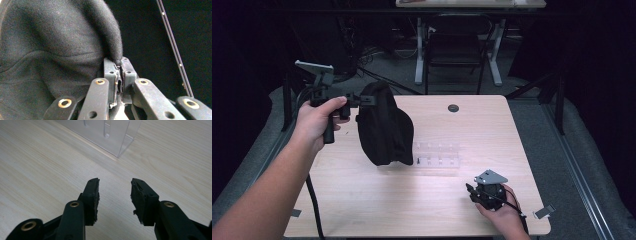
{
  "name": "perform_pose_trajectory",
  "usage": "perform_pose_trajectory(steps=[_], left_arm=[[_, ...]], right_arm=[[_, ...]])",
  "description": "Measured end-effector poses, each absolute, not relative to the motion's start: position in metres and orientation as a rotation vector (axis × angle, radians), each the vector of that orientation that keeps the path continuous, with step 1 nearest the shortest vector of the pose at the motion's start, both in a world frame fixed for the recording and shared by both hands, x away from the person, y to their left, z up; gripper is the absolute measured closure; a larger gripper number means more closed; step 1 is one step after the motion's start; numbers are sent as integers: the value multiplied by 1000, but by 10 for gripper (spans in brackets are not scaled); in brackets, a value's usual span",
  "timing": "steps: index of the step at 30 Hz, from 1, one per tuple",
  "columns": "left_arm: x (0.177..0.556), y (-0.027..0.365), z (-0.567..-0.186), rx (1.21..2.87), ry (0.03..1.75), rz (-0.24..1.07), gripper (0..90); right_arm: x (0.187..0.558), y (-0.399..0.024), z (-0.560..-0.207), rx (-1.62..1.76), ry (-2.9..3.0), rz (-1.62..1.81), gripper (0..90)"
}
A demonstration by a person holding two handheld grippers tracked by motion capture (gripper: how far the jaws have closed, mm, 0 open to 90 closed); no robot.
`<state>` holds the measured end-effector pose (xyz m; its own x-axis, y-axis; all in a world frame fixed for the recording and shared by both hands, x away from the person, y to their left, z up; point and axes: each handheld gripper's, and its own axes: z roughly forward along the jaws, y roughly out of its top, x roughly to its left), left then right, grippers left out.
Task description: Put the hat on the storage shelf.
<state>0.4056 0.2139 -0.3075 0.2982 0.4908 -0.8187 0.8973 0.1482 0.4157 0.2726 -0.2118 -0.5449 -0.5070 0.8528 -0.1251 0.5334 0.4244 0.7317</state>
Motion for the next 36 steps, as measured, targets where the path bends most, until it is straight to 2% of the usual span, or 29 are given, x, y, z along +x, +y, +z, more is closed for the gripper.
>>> perform_pose_trajectory(steps=[27,36], left_arm=[[417,176,-314,1561,1352,-449,862],[420,162,-318,1572,1324,-470,862]], right_arm=[[274,-211,-539,1171,2199,910,579],[281,-191,-512,1095,2214,1017,580]])
